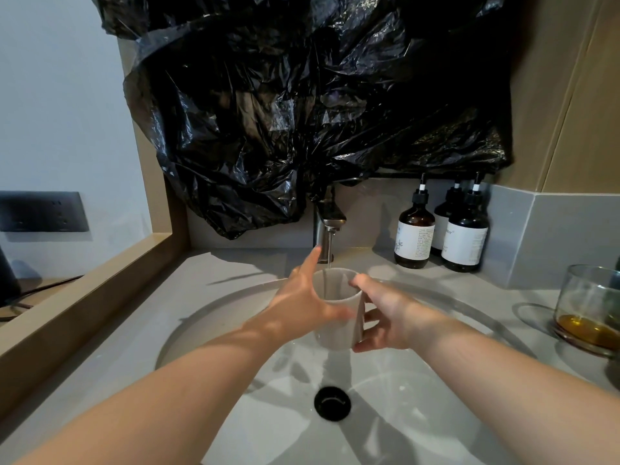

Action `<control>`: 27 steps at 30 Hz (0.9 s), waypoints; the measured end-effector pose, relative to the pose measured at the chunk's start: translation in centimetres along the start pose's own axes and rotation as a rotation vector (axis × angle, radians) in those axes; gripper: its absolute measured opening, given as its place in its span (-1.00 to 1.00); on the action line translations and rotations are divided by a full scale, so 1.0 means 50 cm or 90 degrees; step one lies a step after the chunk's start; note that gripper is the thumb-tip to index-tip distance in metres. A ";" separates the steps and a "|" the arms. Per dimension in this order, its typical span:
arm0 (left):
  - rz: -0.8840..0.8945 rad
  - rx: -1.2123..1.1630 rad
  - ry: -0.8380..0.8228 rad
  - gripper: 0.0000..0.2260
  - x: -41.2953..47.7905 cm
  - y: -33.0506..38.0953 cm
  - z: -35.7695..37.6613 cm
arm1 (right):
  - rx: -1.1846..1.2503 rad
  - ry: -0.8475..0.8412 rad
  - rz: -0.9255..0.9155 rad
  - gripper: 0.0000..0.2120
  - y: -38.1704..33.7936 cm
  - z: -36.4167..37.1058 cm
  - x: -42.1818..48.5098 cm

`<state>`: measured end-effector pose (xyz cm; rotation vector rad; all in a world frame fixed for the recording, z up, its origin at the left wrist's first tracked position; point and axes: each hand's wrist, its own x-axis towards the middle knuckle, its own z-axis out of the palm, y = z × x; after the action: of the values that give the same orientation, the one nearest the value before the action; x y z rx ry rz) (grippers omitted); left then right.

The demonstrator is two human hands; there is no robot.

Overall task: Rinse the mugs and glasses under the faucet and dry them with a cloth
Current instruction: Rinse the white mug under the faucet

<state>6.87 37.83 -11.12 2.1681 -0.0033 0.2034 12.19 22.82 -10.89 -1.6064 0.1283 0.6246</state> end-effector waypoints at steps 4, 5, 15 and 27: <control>-0.034 -0.100 0.030 -0.42 0.004 -0.018 -0.004 | 0.126 0.039 0.008 -0.65 0.003 -0.002 0.013; -0.040 -0.114 0.058 -0.58 0.007 -0.019 -0.004 | 0.157 0.044 -0.002 -0.67 0.001 -0.005 0.015; -0.032 -0.179 0.008 -0.75 0.003 -0.001 -0.002 | 0.195 0.041 -0.038 -0.71 0.002 -0.047 0.025; -0.050 -0.197 0.024 -0.66 0.006 -0.011 -0.010 | 0.206 0.046 -0.039 -0.64 0.003 -0.028 0.029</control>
<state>7.15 38.57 -11.23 1.8530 0.0679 0.1845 13.79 21.89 -11.69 -1.3142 0.2214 0.4722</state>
